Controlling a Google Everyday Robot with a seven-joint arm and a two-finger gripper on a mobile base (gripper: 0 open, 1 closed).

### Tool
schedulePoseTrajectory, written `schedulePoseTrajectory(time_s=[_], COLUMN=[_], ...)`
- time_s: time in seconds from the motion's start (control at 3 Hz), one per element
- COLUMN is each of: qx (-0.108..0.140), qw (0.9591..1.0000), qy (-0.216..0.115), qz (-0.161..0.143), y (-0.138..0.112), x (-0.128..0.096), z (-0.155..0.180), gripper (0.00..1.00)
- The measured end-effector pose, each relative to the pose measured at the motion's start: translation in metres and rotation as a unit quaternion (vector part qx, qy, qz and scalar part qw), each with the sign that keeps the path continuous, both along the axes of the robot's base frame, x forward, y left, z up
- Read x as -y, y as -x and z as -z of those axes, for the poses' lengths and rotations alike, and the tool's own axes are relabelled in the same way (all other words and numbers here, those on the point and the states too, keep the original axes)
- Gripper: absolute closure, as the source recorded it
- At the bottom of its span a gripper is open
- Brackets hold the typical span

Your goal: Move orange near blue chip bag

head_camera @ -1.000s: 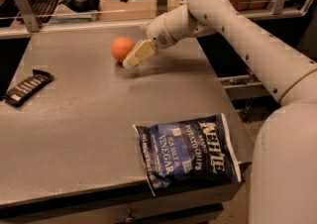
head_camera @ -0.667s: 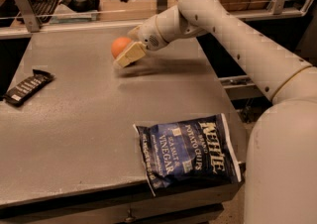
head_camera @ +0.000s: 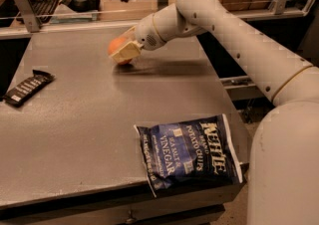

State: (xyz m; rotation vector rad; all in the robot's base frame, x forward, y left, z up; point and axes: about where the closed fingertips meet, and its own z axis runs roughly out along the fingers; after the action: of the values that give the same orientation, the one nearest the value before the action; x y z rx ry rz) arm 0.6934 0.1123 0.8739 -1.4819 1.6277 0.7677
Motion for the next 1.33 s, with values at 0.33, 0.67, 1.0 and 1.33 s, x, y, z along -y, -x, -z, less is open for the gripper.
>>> schedulePoseTrajectory(time_s=[0.33, 0.67, 1.0, 1.33], qx=[0.009, 0.012, 0.011, 0.006], qw=[0.9999, 0.9991, 0.9964, 0.9924], qy=[0.005, 0.004, -0.004, -0.005], qz=[-0.011, -0.041, -0.084, -0.123], y=[0.013, 0.050, 0.101, 0.143], x=[0.024, 0.051, 0.068, 0.076], z=[-0.011, -0.026, -0.042, -0.041], gripper=[0.88, 1.00, 1.00, 1.00])
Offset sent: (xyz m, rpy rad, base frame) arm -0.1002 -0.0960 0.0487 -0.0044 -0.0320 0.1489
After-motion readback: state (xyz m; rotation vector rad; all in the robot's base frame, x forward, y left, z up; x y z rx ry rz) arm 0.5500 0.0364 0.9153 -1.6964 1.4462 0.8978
